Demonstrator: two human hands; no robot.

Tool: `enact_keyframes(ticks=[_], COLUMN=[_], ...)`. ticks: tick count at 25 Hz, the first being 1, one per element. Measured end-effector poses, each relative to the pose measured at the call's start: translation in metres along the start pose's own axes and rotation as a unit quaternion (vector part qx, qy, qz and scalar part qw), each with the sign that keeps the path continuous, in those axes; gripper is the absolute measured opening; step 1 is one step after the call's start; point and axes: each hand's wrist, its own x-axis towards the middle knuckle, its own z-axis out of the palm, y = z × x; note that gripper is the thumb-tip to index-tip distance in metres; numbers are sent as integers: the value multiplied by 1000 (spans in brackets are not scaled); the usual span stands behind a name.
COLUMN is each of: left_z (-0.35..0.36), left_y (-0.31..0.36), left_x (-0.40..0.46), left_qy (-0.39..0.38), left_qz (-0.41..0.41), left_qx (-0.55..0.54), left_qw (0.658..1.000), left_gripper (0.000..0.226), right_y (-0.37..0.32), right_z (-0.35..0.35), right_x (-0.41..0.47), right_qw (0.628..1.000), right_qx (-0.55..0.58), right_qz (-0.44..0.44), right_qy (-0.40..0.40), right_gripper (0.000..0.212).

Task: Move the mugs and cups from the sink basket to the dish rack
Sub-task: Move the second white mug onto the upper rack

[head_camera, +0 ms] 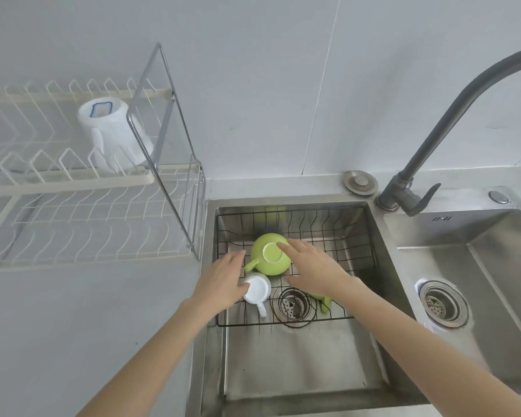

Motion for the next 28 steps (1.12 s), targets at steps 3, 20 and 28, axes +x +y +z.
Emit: enact_keyframes(ticks=[3, 20, 28], left_z=[26, 120, 129], left_y=[-8, -36, -29], left_x=[15, 60, 48], left_qy=[-35, -75, 29], left_qz=[-44, -156, -137], left_qx=[-95, -299, -266], left_qw=[994, 938, 954], left_gripper=[65, 58, 61], right_y=[4, -5, 1], right_z=[27, 113, 116], right_x=[15, 83, 78], right_qw=[997, 929, 894], right_qx=[49, 330, 399], right_qz=[23, 143, 187], right_qy=[-62, -91, -74], right_gripper=[70, 49, 43])
